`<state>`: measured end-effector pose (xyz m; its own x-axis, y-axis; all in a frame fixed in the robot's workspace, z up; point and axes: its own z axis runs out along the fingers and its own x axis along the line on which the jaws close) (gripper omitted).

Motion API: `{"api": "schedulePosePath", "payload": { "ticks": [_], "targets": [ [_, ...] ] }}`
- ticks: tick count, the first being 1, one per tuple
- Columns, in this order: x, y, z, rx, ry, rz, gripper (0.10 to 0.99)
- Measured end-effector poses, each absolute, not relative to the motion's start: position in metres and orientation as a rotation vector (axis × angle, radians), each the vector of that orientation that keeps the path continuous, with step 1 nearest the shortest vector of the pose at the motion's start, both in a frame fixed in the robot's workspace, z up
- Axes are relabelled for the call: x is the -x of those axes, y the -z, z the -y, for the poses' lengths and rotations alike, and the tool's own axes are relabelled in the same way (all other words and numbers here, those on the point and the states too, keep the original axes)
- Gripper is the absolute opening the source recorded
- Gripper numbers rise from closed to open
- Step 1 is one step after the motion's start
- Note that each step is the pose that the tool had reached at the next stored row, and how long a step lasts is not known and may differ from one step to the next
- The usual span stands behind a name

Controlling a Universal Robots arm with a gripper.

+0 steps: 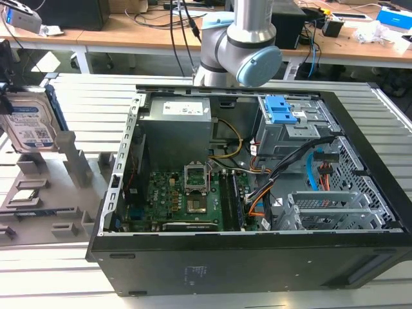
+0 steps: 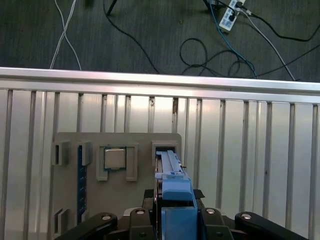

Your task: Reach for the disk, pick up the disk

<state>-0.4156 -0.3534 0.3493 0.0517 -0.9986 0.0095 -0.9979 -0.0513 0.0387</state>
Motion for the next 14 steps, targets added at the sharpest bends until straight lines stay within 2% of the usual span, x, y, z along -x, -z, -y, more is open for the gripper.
{"api": "schedulePosePath", "payload": {
  "ticks": [14],
  "targets": [
    [0.415, -0.378, 0.353, -2.253, 0.031, 2.14, 0.369]
  ]
}}
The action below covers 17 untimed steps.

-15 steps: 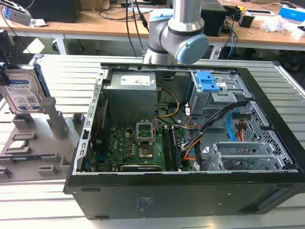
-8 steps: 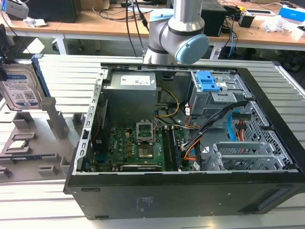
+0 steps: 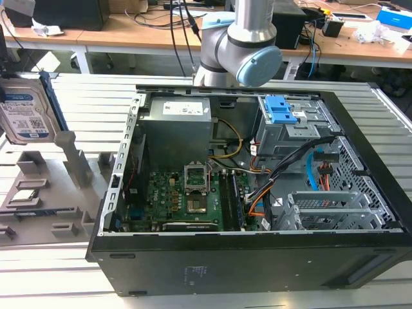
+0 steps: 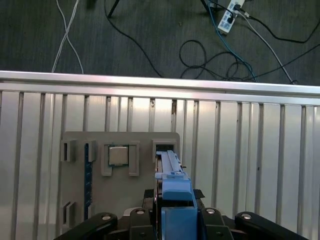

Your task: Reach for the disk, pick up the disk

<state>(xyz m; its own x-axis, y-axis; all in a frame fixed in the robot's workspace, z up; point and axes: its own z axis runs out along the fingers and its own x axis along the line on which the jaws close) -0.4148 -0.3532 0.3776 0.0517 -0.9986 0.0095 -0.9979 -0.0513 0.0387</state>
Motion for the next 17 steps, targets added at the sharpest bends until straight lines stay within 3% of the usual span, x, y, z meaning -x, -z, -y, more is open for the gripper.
{"api": "schedulePosePath", "payload": {
  "ticks": [17],
  "targets": [
    [0.413, -0.406, 0.353, -2.253, 0.031, 2.14, 0.369]
  ]
}}
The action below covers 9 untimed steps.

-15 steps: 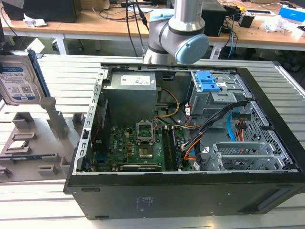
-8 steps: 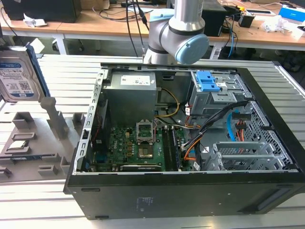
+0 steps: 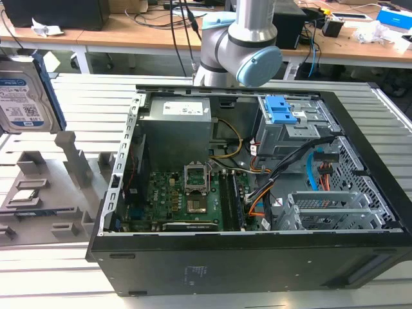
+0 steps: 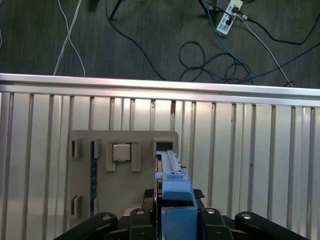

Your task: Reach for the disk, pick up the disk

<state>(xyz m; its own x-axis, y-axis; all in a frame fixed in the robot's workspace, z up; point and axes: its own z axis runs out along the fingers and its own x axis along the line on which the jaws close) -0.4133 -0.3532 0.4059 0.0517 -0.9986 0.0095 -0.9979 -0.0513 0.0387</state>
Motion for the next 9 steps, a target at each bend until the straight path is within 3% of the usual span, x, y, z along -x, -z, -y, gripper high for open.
{"api": "schedulePosePath", "payload": {
  "ticks": [9],
  "targets": [
    [0.412, -0.425, 0.353, -2.253, 0.031, 2.14, 0.369]
  ]
}}
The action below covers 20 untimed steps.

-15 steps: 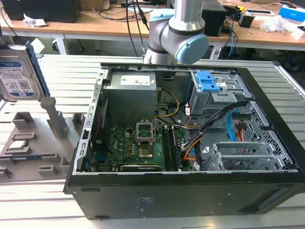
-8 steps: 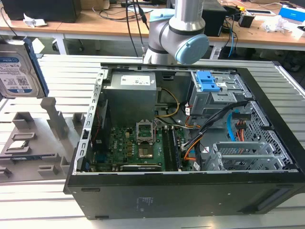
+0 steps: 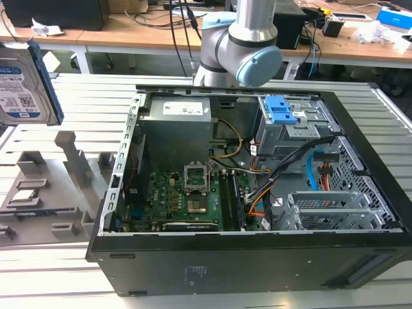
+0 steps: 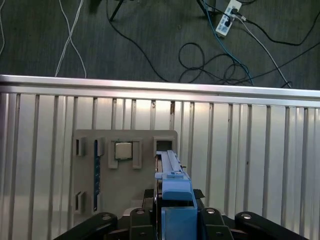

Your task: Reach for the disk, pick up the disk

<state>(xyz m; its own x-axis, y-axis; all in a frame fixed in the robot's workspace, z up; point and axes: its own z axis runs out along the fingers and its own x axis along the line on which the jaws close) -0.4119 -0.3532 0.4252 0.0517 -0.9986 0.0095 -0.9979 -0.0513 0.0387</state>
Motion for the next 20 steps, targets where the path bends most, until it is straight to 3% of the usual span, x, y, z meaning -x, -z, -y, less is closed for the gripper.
{"api": "schedulePosePath", "payload": {
  "ticks": [20],
  "targets": [
    [0.41, -0.463, 0.353, -2.253, 0.031, 2.14, 0.369]
  ]
}}
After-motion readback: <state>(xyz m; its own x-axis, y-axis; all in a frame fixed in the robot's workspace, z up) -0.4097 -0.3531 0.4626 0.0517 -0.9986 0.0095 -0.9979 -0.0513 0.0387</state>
